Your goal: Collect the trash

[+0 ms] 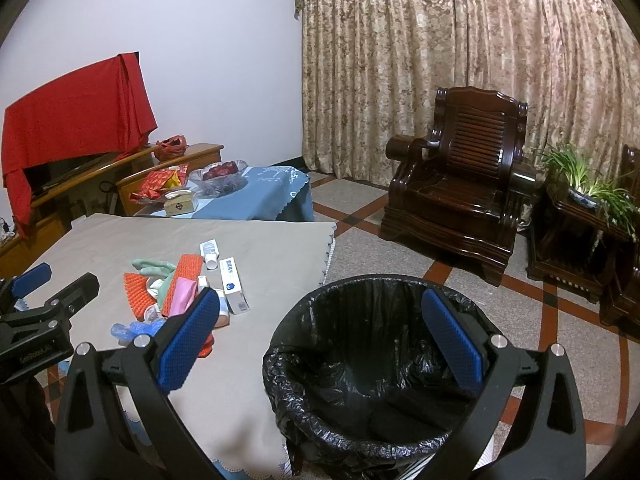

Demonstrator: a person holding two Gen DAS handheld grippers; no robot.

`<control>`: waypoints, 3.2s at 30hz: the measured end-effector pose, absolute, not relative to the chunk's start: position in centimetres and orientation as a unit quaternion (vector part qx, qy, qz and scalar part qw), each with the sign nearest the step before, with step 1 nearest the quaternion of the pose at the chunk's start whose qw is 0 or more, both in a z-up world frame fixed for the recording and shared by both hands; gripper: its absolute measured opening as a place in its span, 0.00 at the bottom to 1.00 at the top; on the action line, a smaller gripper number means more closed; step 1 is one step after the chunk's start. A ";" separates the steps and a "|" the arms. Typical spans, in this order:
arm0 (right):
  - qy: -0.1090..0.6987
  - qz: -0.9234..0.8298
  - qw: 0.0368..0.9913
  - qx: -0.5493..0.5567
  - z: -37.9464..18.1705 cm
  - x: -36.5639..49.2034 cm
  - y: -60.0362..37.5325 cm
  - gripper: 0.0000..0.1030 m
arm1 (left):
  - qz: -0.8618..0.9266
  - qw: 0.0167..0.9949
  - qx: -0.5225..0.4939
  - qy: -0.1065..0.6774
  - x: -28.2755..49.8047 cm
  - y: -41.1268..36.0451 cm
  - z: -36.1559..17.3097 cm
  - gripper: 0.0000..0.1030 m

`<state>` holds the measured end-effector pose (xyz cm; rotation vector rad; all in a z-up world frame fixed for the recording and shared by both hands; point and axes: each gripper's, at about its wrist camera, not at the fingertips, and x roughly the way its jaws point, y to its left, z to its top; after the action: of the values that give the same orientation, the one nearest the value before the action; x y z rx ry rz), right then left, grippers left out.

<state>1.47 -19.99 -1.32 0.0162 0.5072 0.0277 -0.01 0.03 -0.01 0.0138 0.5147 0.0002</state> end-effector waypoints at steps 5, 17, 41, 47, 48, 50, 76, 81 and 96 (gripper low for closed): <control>0.252 0.014 0.968 0.008 -1.4 1.5 -20.0 0.95 | 0.000 0.967 0.006 0.255 0.0 0.1 0.0 0.94; 0.253 0.014 0.967 0.009 -1.2 1.6 -20.0 0.95 | 0.000 0.967 0.007 0.255 0.0 0.0 0.0 0.94; 0.277 0.027 0.961 0.005 -3.2 4.8 -18.6 0.95 | 0.011 0.962 -0.001 0.272 2.4 1.7 -2.2 0.94; 0.290 0.046 0.956 -0.002 -4.0 8.0 -17.4 0.95 | 0.029 0.963 0.000 0.269 4.4 3.6 -3.4 0.94; 0.291 0.050 0.955 -0.001 -4.3 8.7 -17.1 0.95 | 0.032 0.963 0.001 0.267 4.7 3.9 -3.7 0.94; 0.289 0.058 0.955 -0.001 -4.7 9.8 -16.7 0.95 | 0.040 0.963 0.006 0.267 5.5 4.6 -4.3 0.94; 0.408 0.120 0.904 -0.044 -15.8 23.4 -7.3 0.60 | 0.042 0.946 -0.001 0.323 13.7 8.7 -11.3 0.83; 0.430 0.123 0.893 -0.045 -17.2 24.6 -6.7 0.50 | 0.040 0.943 -0.006 0.330 14.3 9.3 -12.0 0.82; 0.446 0.128 0.886 -0.024 -17.3 25.8 -6.3 0.30 | 0.002 0.941 -0.017 0.339 15.2 8.3 -13.1 0.75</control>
<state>25.75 -6.35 -17.26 -0.0489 0.9270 0.2666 15.19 8.31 -13.12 -0.0345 0.6920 0.0034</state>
